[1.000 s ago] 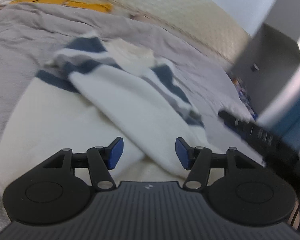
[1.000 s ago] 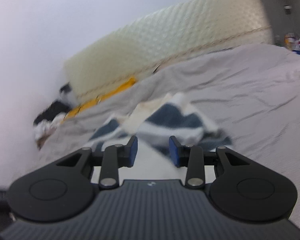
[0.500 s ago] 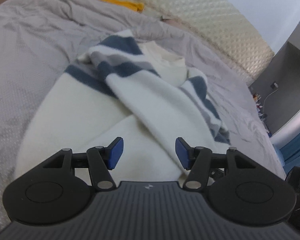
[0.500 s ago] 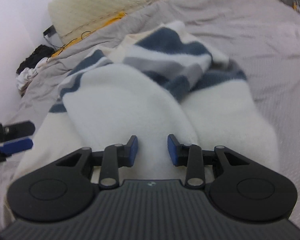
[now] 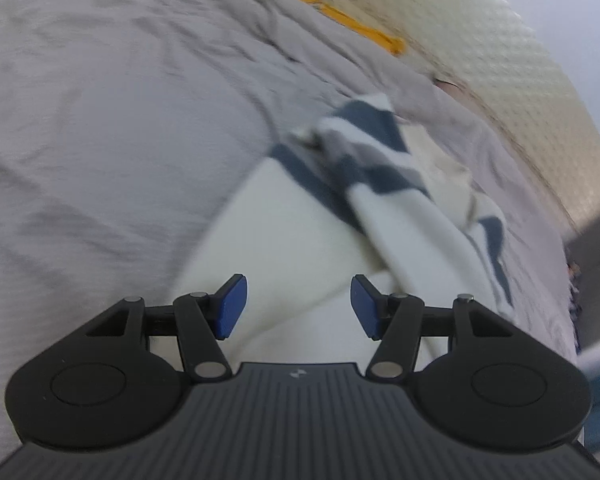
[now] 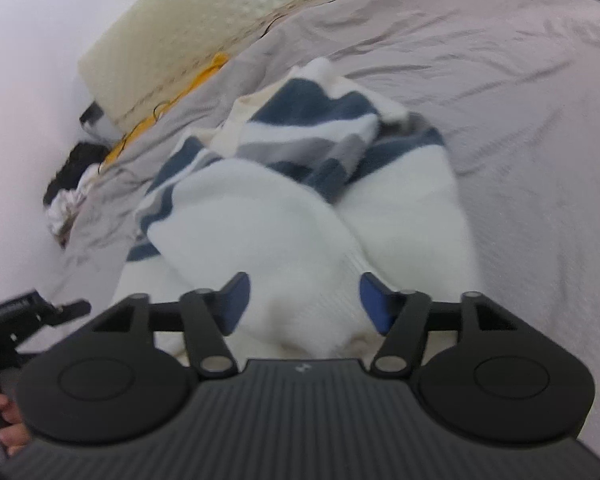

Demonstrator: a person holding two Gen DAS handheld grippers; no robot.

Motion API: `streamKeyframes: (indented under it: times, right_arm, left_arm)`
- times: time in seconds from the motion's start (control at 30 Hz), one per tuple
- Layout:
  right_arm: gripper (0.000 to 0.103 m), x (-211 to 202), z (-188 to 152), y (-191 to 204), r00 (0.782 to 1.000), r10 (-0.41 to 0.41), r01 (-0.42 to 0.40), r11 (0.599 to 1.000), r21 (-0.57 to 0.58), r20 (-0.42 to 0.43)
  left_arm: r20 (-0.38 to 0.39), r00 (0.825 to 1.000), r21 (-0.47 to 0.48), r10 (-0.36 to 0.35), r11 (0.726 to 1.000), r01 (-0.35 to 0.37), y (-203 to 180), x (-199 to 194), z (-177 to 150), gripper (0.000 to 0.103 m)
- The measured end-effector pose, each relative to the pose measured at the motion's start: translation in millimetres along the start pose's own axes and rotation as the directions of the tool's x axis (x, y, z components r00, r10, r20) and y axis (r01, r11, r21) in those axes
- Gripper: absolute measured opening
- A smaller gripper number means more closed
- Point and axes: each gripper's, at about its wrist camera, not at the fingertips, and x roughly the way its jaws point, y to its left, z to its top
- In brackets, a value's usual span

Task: Fold large clothes
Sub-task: 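Move both grippers to the sweater hem and close them on it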

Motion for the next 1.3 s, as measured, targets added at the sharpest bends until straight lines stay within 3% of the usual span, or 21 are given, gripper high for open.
streamKeyframes:
  times: [0.07, 0.13, 0.27, 0.43, 0.57, 0.67, 0.77, 0.97, 1.03, 1.17, 1.23, 1.3]
  right_arm:
    - [0.078, -6.7, -2.9, -6.0, 0.999, -0.041, 0.041, 0.999, 0.018, 0.004]
    - [0.078, -9.1, -4.5, -15.2, 0.997, -0.083, 0.083, 0.995, 0.049, -0.006]
    - [0.078, -3.7, -6.6, -35.0, 0.997, -0.066, 0.073, 0.986, 0.152, -0.047]
    - [0.078, -6.6, -9.3, -52.5, 0.998, -0.035, 0.046, 0.965, 0.26, -0.046]
    - [0.078, -12.1, -9.0, -59.2, 0.999, -0.034, 0.04, 0.95, 0.311, -0.023]
    - [0.078, -16.4, -7.4, -62.7, 0.999, -0.053, 0.054, 0.945, 0.322, -0.013]
    - [0.078, -19.6, -6.3, -63.4, 0.997, -0.083, 0.08, 0.948, 0.309, -0.004]
    - [0.081, -26.3, -4.1, -66.5, 0.983, -0.182, 0.17, 0.944, 0.283, 0.017]
    - [0.081, -22.6, -7.5, -75.0, 0.991, -0.132, 0.128, 0.933, 0.338, -0.011]
    - [0.08, -3.2, -23.0, -90.9, 0.994, 0.063, -0.008, 0.866, 0.499, -0.093]
    - [0.081, 2.6, -28.4, -89.6, 0.988, 0.109, -0.038, 0.848, 0.528, -0.105]
    - [0.081, 3.0, -28.7, -82.3, 0.987, 0.122, -0.052, 0.854, 0.518, -0.103]
  left_arm:
    - [0.004, 0.999, -0.051, 0.031, 0.998, -0.031, 11.3, -1.8, 1.4, 0.067]
    - [0.006, 0.998, -0.092, 0.068, 0.994, -0.067, 20.4, -1.6, 0.7, 0.07]
    - [0.014, 0.985, -0.079, 0.175, 0.982, -0.173, 26.6, 1.6, -3.3, 0.071]
    - [-0.01, 0.975, -0.088, 0.223, 0.971, -0.223, 35.6, 4.9, -11.0, 0.071]
    - [-0.068, 0.984, -0.095, 0.162, 0.981, -0.168, 36.9, 9.8, -17.0, 0.072]
    - [-0.116, 0.989, -0.121, 0.096, 0.987, -0.11, 39.5, 15.2, -21.7, 0.081]
    - [-0.125, 0.99, -0.136, 0.065, 0.987, -0.082, 39.2, 12.4, -23.4, 0.081]
    - [-0.162, 0.979, -0.208, -0.122, 0.974, 0.087, 41.1, -0.3, -25.7, 0.081]
    - [-0.166, 0.972, -0.229, -0.169, 0.965, 0.129, 40.8, -5.4, -25.8, 0.081]
    - [-0.156, 0.94, -0.307, -0.305, 0.919, 0.247, 46.0, -16.6, -27.9, 0.081]
    - [-0.159, 0.932, -0.324, -0.327, 0.909, 0.263, 47.3, -18.2, -29.3, 0.081]
    - [-0.184, 0.937, -0.326, -0.298, 0.918, 0.228, 47.7, -16.4, -32.0, 0.081]
